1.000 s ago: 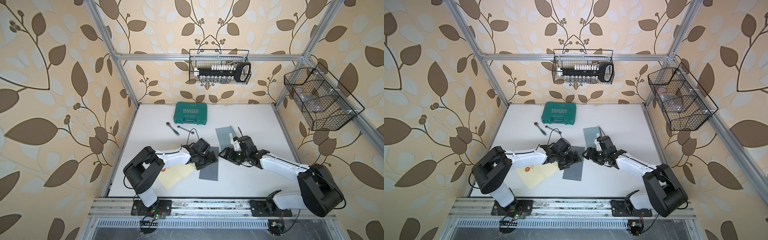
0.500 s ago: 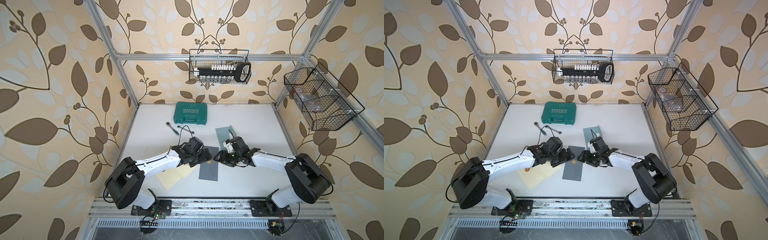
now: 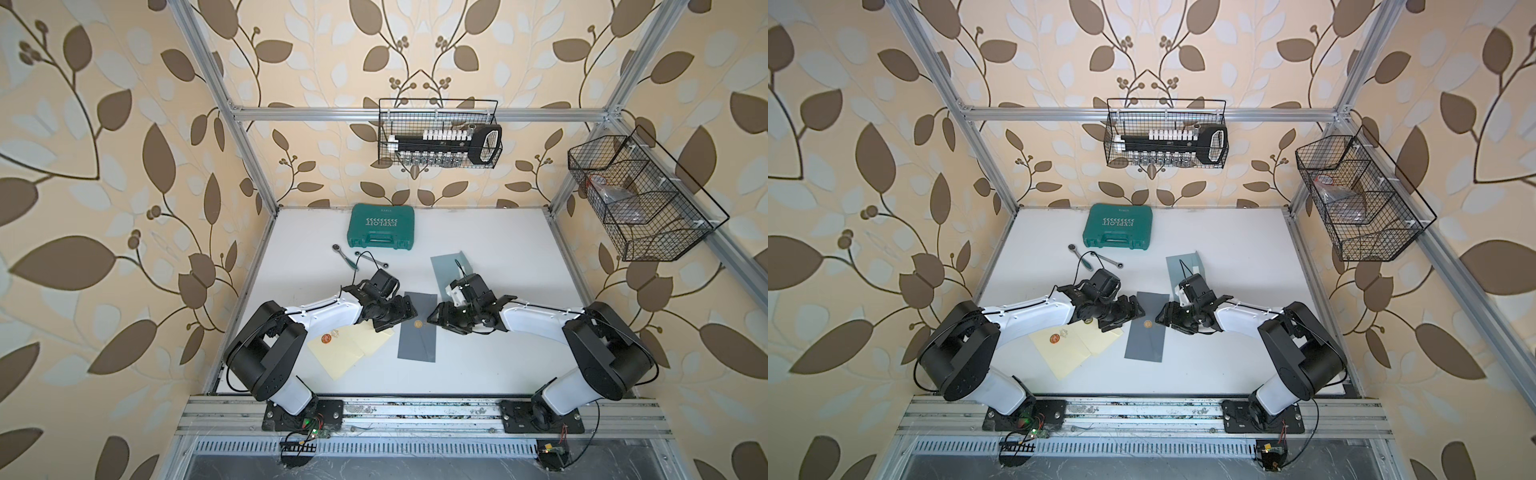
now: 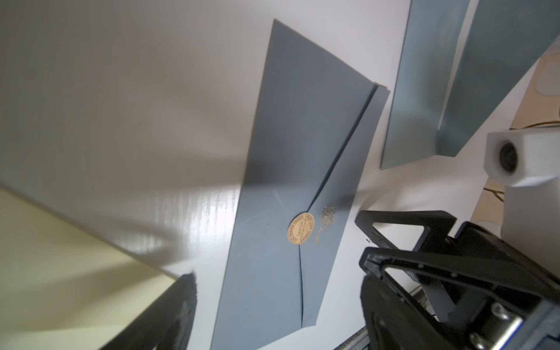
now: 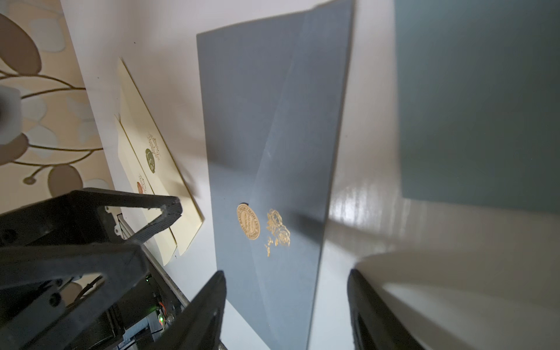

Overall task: Open the envelope
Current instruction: Pick up the envelope from the center of the board.

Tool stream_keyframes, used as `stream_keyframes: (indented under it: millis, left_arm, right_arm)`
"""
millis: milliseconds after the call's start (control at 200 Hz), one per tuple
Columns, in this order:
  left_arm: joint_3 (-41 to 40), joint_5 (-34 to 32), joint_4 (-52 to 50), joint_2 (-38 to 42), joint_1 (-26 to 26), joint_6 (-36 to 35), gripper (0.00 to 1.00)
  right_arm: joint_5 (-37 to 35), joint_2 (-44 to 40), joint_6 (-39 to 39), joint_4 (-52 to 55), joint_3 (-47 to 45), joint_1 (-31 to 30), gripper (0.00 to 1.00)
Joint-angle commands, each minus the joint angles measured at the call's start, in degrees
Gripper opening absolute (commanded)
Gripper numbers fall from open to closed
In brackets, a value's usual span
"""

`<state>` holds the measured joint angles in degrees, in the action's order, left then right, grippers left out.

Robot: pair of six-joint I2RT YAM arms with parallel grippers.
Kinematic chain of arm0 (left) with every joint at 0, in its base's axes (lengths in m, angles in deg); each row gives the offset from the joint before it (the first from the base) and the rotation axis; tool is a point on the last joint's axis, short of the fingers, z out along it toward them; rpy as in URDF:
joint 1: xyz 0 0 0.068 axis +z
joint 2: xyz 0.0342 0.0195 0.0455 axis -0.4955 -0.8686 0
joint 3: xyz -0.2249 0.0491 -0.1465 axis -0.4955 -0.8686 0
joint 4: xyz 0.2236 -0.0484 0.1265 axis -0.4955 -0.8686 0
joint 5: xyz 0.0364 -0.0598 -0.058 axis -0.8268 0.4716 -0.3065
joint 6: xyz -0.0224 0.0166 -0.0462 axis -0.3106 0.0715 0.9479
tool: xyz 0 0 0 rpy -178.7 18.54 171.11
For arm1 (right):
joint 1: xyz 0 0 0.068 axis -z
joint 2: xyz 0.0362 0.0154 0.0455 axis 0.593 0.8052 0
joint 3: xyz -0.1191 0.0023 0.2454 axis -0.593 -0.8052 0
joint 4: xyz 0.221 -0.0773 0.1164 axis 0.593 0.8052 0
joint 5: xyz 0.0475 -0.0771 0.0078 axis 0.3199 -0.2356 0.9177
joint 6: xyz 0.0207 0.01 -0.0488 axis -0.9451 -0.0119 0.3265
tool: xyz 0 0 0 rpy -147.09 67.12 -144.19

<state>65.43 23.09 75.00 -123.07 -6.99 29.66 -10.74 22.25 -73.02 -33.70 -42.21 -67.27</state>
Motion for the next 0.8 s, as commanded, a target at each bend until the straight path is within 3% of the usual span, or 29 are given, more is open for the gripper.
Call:
stream_keyframes:
  millis: [0, 450, 795]
  left_arm:
    - [0.40, 0.34, 1.57, 0.08, 0.21, 1.06, 0.86]
    - [-0.99, 2.78, 5.91, -1.44, 0.20, 1.99, 0.87]
    - [0.52, 3.43, 5.24, -3.57, -0.23, 1.65, 0.86]
  right_arm:
    - [-0.72, 2.28, 0.43, 0.38, 1.39, -0.35, 0.63]
    - [-0.63, 8.82, 5.28, 4.58, 8.94, -0.41, 0.63]
    - [-1.14, 2.70, 2.98, 2.90, 5.29, 0.29, 0.63]
